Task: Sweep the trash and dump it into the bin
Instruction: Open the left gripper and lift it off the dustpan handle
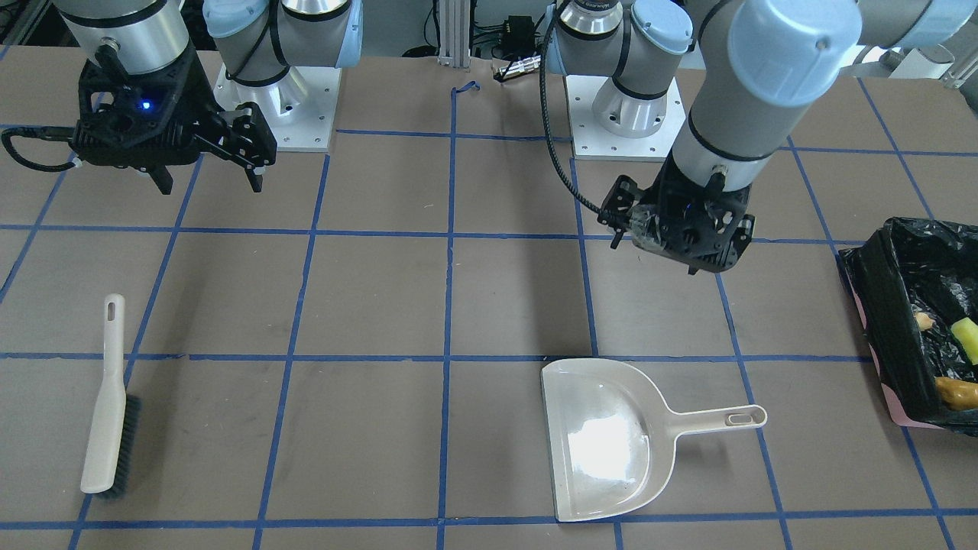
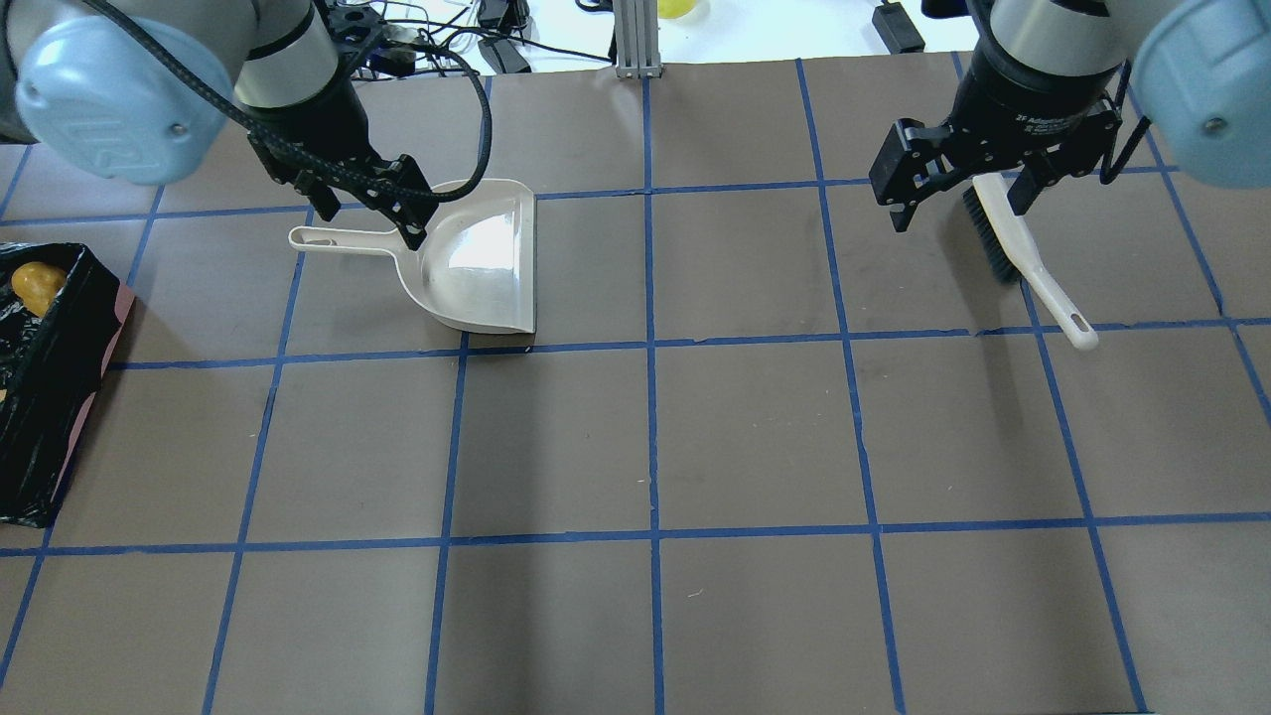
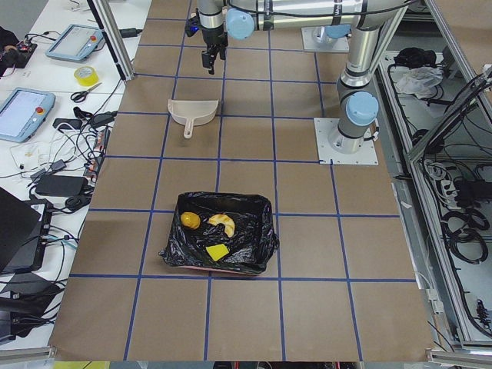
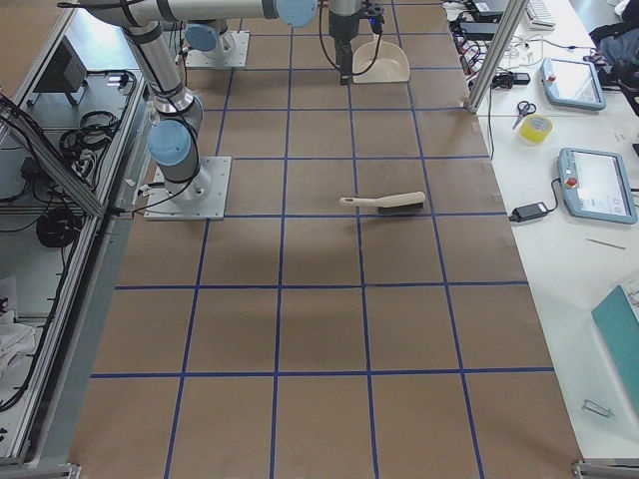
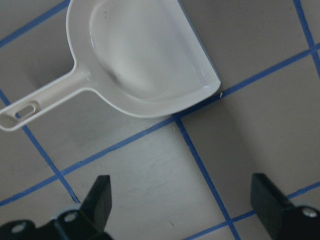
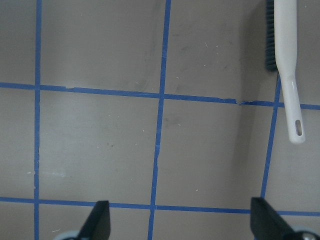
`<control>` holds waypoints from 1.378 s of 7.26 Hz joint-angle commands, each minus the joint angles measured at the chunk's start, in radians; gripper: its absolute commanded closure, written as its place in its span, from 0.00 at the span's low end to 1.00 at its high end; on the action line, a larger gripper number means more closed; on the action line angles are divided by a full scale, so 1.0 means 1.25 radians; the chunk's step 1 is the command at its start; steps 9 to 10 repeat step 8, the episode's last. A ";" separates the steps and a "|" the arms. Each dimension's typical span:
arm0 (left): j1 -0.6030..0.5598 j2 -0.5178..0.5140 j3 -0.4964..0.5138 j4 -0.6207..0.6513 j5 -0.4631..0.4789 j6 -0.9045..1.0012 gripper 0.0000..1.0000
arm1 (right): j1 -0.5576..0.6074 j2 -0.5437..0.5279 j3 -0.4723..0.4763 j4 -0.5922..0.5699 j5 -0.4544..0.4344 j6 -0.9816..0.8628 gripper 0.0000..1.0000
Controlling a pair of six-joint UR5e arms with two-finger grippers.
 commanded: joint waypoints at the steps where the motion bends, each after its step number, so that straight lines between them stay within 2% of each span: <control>1: 0.000 0.088 -0.003 -0.092 -0.002 -0.096 0.00 | 0.000 -0.001 0.000 0.003 -0.001 0.000 0.00; 2: 0.002 0.107 0.000 -0.110 -0.067 -0.101 0.00 | 0.001 -0.002 0.000 0.002 -0.001 0.001 0.00; 3: 0.014 0.118 -0.005 -0.111 -0.076 -0.101 0.00 | 0.001 -0.002 0.000 0.004 0.001 0.000 0.00; 10: 0.013 0.145 -0.016 -0.109 -0.024 -0.095 0.00 | 0.001 -0.002 0.000 0.004 0.003 0.000 0.00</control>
